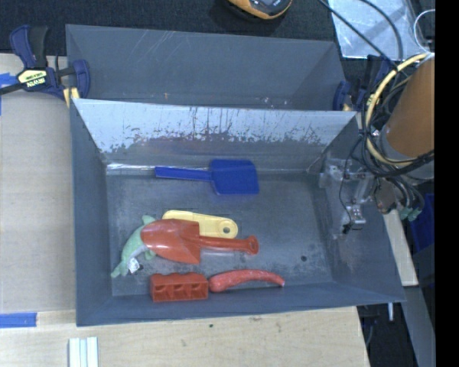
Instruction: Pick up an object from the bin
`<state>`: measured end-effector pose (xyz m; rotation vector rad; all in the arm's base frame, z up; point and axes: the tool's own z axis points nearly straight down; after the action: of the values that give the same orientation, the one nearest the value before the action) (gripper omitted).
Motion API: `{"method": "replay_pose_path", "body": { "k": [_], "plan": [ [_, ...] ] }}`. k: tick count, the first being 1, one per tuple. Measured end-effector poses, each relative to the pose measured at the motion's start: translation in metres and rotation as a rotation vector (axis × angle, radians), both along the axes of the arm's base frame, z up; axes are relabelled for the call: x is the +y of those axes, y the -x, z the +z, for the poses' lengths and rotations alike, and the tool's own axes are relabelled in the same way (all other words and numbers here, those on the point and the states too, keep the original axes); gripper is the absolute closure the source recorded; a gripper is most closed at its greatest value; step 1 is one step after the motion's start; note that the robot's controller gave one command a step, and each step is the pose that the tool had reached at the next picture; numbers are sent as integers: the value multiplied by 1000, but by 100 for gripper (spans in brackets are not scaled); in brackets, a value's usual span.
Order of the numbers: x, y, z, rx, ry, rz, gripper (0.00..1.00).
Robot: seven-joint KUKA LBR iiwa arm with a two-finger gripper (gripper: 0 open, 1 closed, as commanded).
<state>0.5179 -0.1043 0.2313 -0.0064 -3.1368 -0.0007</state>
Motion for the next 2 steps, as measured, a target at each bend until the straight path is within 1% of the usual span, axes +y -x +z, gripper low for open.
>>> {"method": "replay_pose_path", "body": {
  "k": [1,2],
  "plan": [
    [1,-1,5,-9,1,4,0],
    [64,22,-124,-8,1,113,0]
  ]
}}
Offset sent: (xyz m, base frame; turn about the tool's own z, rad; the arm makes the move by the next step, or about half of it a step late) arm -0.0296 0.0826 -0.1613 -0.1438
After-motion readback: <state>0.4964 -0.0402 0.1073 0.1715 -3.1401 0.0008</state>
